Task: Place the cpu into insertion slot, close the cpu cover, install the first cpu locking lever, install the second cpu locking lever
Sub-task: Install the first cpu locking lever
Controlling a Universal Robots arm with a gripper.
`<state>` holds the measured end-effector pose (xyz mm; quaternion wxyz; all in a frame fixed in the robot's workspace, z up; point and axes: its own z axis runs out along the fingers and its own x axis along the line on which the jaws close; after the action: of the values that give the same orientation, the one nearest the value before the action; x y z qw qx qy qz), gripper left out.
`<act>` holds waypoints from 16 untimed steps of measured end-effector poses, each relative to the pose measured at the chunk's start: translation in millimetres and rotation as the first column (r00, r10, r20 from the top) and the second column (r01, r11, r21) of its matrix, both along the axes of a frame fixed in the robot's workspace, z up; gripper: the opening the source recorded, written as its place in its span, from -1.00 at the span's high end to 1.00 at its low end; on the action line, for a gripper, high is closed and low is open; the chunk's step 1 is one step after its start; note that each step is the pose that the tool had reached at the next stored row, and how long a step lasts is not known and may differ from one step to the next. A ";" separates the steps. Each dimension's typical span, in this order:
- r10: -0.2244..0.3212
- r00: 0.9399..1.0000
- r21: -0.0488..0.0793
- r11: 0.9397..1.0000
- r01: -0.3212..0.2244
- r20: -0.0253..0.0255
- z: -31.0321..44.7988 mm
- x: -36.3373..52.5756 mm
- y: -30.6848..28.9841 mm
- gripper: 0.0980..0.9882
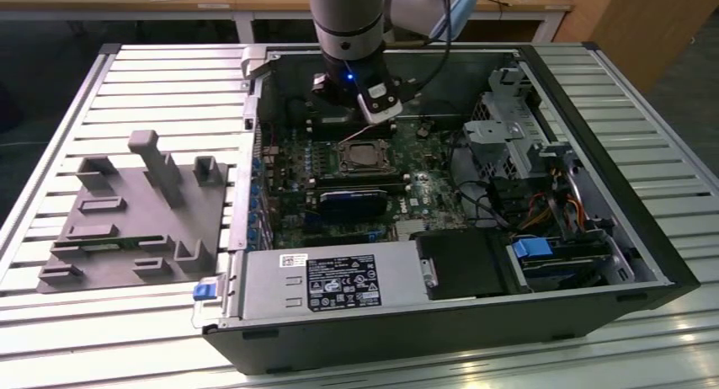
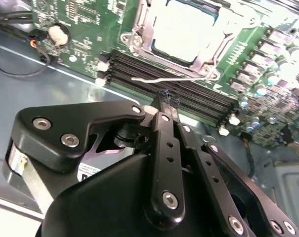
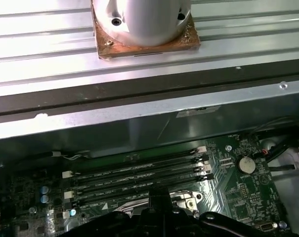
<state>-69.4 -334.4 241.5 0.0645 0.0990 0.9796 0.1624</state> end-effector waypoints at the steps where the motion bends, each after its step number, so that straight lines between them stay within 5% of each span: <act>1: 0.000 1.000 0.000 1.000 0.000 0.000 0.0 0.1 0.0 0.99; 7: 0.000 1.000 0.000 1.000 0.000 0.002 -0.8 0.0 0.0 0.99; 16: 0.000 0.999 -0.019 1.000 0.001 0.043 -8.5 -2.3 0.6 0.99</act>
<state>-71.7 -333.8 233.0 0.0865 0.0950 0.9795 0.1552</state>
